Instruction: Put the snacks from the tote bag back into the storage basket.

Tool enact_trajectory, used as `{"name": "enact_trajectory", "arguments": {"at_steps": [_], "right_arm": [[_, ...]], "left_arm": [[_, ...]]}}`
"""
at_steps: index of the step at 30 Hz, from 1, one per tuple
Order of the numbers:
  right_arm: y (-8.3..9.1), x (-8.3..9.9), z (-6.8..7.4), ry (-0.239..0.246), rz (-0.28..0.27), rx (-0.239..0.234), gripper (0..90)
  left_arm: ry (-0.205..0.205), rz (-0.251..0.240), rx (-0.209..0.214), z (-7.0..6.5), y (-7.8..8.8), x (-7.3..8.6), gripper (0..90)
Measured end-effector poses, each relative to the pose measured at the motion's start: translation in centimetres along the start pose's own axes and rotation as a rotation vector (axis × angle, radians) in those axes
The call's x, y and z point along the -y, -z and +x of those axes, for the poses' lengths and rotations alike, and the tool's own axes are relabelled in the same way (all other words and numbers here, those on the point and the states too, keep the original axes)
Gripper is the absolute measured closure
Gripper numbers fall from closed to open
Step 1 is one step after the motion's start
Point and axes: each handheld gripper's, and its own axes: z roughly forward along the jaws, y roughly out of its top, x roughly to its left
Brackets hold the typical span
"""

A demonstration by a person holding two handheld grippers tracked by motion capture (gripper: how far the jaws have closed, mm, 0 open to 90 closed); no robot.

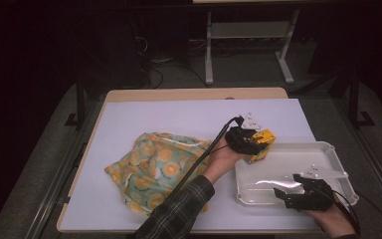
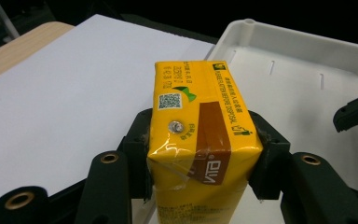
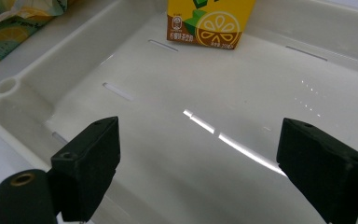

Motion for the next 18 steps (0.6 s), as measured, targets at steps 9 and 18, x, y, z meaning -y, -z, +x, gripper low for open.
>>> {"name": "enact_trajectory", "arguments": {"at_steps": [9,18], "right_arm": [[-0.06,-0.03,0.12,0.000,0.004,-0.002,13.1],[-0.10,-0.01,0.14,0.005,0.010,-0.003,13.1]], "left_arm": [[-0.016,0.041,0.003,-0.01,0.36,0.31,50.7],[-0.026,0.058,0.008,-0.06,0.63,0.43,49.4]]}}
